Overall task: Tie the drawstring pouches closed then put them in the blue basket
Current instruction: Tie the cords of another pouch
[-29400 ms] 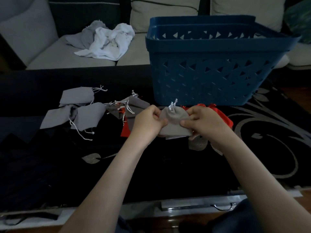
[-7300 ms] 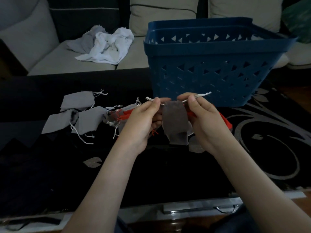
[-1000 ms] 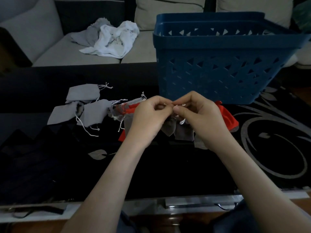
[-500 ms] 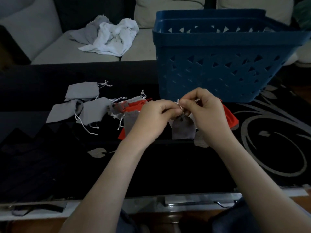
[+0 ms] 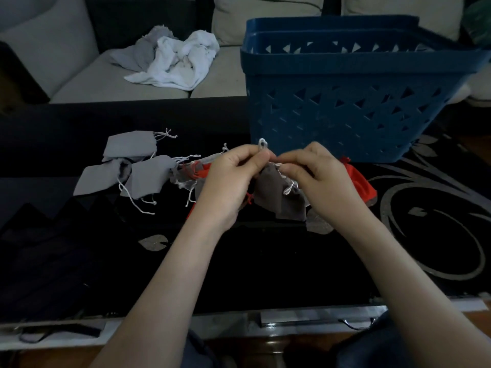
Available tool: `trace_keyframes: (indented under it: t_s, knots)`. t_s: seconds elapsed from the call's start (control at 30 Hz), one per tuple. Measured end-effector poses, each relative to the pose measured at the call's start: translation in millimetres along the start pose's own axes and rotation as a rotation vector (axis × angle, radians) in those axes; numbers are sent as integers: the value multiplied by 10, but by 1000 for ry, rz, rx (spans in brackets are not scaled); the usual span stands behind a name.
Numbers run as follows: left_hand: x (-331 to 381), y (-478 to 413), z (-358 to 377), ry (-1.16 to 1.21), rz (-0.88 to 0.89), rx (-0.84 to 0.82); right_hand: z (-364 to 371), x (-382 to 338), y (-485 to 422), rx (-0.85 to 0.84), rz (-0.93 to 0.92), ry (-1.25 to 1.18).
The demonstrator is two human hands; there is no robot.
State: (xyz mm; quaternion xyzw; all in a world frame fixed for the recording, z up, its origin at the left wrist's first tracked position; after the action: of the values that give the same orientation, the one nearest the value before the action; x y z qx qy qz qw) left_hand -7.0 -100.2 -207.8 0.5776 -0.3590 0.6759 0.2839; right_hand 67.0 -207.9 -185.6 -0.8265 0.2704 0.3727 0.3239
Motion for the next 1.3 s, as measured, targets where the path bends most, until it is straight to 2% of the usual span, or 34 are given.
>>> trace_keyframes:
  t_s: [0.2,0.33,0.43,0.5,0.6,0.7,0.87,0.93,1.07,1.3]
  knots:
    - [18,-5,39,40,-4,-32,36,19,0,-43,14,28]
    - [104,37,144,116,12,-126,46,53,-3,-82,68,-12]
    - [127,63,218,180,-15,-201,73,130,31,-152,164,-195]
    - [121,61,230,110,3,-228,97,213,53,-175,250,-370]
    - [66,45,204,-65,29,-194,146,341,60,-167,380,-517]
    - [-22,8,92,-107,4,-74,135,402,60,-127,432,-557]
    - [-63,-18,4,-202,8,4,147,218,105,-114,295,-561]
    - [-66,-21,-5,-212,12,15,159,128,108,-106,200,-451]
    - [-40,-34,-1,-330,55,12,32,-20,90,30,18,-230]
    - [-49,21,92,-273,16,-39,33,-7,80,57,28,-255]
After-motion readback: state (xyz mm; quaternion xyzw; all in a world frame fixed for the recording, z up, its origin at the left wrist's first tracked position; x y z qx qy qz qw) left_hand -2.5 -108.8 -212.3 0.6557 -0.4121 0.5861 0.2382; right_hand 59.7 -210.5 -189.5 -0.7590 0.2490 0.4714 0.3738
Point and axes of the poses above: each hand's wrist, its own y-axis away from the middle knuckle, its own z-axis out of the palm, x = y × z, the point moved 10 cm from there along -y, towards the middle knuckle, and after that the axes turned 3 degrees about z, right-handed, at the moved point
